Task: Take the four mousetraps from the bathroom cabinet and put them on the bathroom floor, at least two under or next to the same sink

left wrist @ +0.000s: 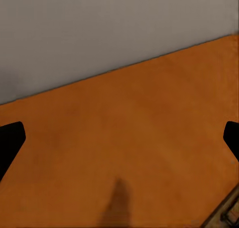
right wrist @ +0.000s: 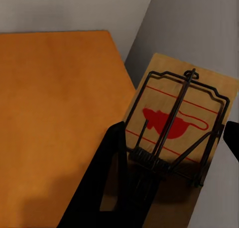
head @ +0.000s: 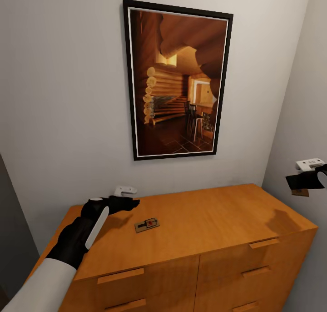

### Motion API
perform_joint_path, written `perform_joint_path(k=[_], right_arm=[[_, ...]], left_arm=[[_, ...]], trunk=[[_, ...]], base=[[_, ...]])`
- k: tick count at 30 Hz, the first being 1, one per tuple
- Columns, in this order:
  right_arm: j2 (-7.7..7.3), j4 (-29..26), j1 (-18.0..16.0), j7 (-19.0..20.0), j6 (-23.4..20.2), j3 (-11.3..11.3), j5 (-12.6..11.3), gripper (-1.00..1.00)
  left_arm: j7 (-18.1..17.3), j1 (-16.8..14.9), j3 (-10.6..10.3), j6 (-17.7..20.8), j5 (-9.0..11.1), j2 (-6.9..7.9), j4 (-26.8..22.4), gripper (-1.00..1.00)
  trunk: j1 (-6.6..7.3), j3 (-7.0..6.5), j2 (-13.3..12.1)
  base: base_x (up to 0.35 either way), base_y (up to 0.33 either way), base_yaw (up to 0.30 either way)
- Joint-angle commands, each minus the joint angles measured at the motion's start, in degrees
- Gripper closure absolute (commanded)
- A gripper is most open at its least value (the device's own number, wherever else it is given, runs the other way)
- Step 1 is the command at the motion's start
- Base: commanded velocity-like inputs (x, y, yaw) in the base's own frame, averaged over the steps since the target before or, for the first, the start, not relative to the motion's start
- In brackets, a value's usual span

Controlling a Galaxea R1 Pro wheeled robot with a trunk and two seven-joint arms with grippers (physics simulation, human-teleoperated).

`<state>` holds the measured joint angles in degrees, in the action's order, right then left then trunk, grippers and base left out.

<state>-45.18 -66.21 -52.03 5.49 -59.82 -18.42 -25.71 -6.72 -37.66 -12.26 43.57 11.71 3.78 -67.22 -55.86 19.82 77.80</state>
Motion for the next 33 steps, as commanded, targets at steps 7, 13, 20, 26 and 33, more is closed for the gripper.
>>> perform_joint_path(k=[7, 13, 20, 26, 33], right_arm=[[-0.07, 0.0, -0.1, 0.6, -0.2, -0.2, 0.6, 1.00], [0.05, 0.0, -0.1, 0.6, -0.2, -0.2, 0.5, 1.00], [0.22, 0.0, -0.1, 0.5, -0.2, -0.3, 0.6, 1.00], [0.31, 0.0, -0.1, 0.5, -0.2, -0.3, 0.6, 1.00], [0.41, 0.0, -0.1, 0.5, -0.2, -0.3, 0.9, 1.00]], left_arm=[[-21.9, -0.7, -2.4, 2.1, -9.7, 1.40, -0.5, -1.00], [-44.1, -0.9, -2.7, 0.4, -28.4, 1.44, -1.0, -1.00], [-56.8, -0.9, -2.6, -4.9, -39.0, 1.20, -2.2, -1.00], [-58.2, -0.9, -2.5, -5.2, -40.8, 1.16, -2.4, -1.00], [-58.8, -1.9, -2.5, -2.7, -44.6, 0.99, -2.5, -1.00]], trunk=[[0.00, 0.08, 0.0], [0.00, 0.08, 0.0], [0.00, 0.08, 0.0], [0.00, 0.08, 0.0], [0.00, 0.08, 0.0]], base=[[0.000, 0.000, 0.000], [0.000, 0.000, 0.000], [0.000, 0.000, 0.000], [0.000, 0.000, 0.000], [0.000, 0.000, 0.000]])
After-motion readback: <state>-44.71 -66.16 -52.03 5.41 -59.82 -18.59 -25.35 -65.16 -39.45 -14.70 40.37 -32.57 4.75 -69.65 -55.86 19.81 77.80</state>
